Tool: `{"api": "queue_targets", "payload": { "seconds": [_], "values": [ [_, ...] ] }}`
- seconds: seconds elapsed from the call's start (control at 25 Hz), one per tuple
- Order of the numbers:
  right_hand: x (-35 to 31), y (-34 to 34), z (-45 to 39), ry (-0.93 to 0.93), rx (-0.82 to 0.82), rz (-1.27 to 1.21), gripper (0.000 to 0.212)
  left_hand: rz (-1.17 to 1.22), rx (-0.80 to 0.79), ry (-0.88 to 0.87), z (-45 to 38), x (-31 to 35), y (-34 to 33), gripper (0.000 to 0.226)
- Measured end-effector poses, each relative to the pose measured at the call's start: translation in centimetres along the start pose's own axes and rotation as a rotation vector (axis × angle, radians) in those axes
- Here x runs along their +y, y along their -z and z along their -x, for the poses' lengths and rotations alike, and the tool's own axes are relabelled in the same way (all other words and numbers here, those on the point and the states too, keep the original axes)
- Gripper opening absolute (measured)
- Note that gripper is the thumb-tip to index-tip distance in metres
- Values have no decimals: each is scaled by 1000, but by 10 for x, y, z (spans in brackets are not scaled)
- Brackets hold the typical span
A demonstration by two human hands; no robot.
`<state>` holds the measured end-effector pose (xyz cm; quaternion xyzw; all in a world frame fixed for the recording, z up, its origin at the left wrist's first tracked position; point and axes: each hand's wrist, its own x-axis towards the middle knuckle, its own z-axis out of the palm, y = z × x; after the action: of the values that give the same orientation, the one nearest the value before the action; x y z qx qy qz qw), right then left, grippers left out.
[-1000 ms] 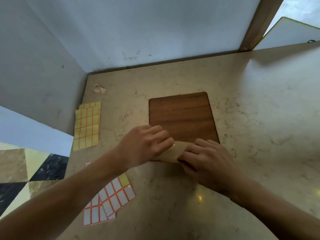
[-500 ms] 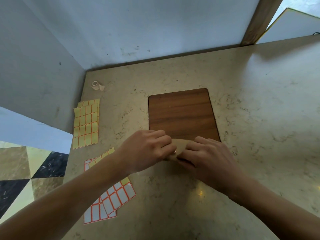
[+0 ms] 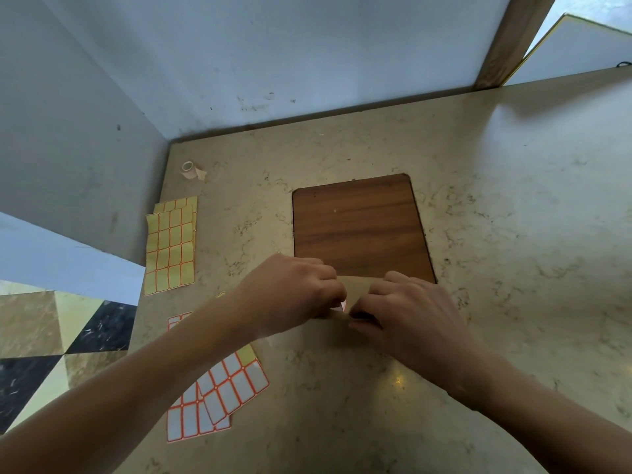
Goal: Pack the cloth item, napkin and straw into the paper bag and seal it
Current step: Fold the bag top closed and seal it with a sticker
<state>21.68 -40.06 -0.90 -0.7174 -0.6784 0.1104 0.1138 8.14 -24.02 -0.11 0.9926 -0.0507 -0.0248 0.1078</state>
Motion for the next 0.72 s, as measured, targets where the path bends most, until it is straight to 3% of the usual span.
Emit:
{"api": "queue_targets", "payload": {
  "seconds": [0.24,0.48,0.6,0.72],
  "values": [
    [-9,9,-4,-70,-73,-54,32,63,-15,43,0,1,1,22],
    [-10,4,-3,-80,-91,-75,29,186,-66,156,5,1,8,18],
    [-9,2,-2,-60,-60,-78,28,313,-154,258,7,-2,8,17],
    [-10,-2,0,2,10,-8,17,482,-190,353,14,-4,8,31]
  ]
}}
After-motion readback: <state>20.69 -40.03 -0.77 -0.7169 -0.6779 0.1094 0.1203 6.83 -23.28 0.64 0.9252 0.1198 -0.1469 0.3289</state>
